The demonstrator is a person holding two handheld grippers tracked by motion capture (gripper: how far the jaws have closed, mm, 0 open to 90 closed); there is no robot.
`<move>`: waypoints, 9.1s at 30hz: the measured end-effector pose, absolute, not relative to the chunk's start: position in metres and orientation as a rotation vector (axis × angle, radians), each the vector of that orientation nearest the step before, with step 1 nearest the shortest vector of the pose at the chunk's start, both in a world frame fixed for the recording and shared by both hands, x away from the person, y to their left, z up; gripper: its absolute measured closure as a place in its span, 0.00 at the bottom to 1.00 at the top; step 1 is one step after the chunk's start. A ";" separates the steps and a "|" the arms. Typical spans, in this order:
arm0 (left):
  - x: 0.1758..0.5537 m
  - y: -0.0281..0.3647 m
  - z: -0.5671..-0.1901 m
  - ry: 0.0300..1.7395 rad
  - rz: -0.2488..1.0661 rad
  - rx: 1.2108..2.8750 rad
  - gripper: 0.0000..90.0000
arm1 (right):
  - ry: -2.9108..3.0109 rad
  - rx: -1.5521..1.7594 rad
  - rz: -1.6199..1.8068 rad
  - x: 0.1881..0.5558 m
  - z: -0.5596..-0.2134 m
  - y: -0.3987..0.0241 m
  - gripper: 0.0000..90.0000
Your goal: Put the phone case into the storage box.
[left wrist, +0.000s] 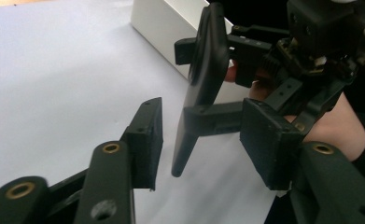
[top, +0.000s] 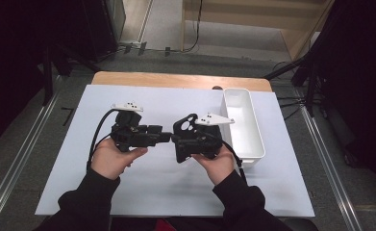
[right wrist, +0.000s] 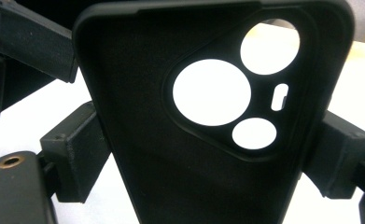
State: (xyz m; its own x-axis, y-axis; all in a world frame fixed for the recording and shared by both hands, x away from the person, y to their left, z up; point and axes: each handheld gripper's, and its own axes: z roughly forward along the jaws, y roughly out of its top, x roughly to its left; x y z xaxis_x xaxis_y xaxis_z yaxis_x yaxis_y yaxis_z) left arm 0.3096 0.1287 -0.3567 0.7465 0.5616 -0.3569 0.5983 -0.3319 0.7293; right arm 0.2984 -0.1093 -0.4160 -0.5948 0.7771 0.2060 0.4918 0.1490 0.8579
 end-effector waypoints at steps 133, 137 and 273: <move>0.271 0.208 -0.462 0.879 0.066 2.081 0.32 | 1.907 1.381 1.419 0.329 -0.325 -0.264 0.12; 0.271 0.207 -0.462 0.871 0.068 2.085 0.32 | 1.894 1.403 1.398 0.332 -0.329 -0.265 0.12; 0.272 0.206 -0.464 0.853 0.070 2.097 0.32 | 1.860 1.724 0.947 0.493 -0.431 -0.258 0.12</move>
State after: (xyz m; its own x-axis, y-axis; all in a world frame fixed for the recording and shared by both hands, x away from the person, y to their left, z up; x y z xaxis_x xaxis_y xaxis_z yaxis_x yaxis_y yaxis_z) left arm 0.2718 0.2060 -0.4640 0.7661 0.5954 -0.2422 0.5477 -0.4074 0.7308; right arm 0.4929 -0.2579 -0.4308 -0.1337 0.9818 0.1351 0.6871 -0.0064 0.7265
